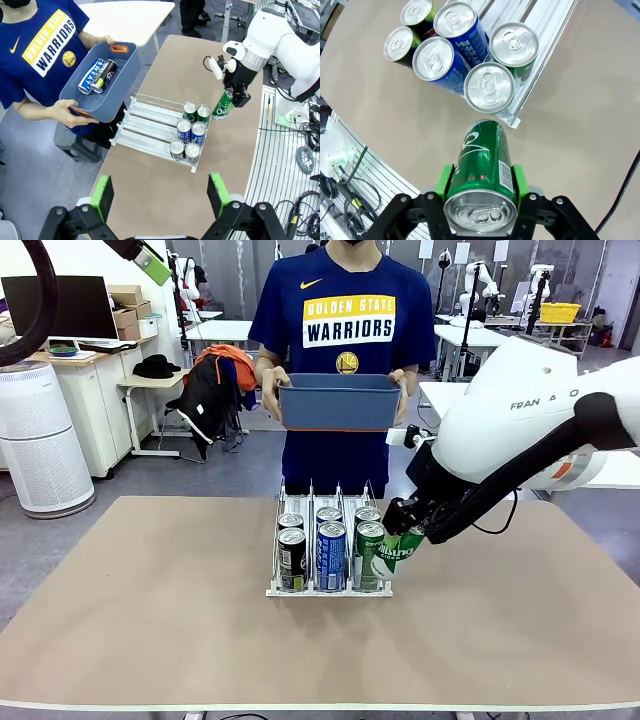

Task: Fill the beverage cans into the dispenser.
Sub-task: Place the picked Sprite in the line of the Automatic Can Dispenser with the same cans.

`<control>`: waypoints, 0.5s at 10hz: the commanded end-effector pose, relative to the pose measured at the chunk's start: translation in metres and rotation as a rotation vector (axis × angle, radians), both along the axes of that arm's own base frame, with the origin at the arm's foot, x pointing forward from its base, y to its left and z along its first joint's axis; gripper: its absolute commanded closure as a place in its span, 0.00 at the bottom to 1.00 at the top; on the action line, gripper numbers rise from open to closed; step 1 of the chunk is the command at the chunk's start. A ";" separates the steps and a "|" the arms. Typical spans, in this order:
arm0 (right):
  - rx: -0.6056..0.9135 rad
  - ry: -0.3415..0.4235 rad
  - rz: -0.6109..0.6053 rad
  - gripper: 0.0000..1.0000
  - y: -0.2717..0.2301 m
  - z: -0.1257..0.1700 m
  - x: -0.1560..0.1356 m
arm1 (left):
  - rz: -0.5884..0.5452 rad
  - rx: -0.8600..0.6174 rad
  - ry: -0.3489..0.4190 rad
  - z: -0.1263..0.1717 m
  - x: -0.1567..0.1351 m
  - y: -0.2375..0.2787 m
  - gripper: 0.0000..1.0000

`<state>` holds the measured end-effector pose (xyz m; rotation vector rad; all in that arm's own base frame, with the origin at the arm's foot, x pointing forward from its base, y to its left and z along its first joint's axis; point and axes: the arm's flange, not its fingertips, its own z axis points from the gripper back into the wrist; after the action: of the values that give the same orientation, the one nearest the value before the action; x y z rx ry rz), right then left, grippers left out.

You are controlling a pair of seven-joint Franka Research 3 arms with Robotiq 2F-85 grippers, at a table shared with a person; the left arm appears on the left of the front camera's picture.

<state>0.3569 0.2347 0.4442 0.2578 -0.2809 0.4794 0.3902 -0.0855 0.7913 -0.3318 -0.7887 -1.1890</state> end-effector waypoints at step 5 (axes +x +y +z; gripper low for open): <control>-0.005 -0.055 -0.031 0.42 0.025 -0.009 0.033 | -0.002 0.001 0.005 -0.001 -0.001 0.000 0.00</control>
<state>0.3758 0.2491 0.4310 0.2384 -0.2887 0.4700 0.3902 -0.0855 0.7914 -0.3318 -0.7888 -1.1890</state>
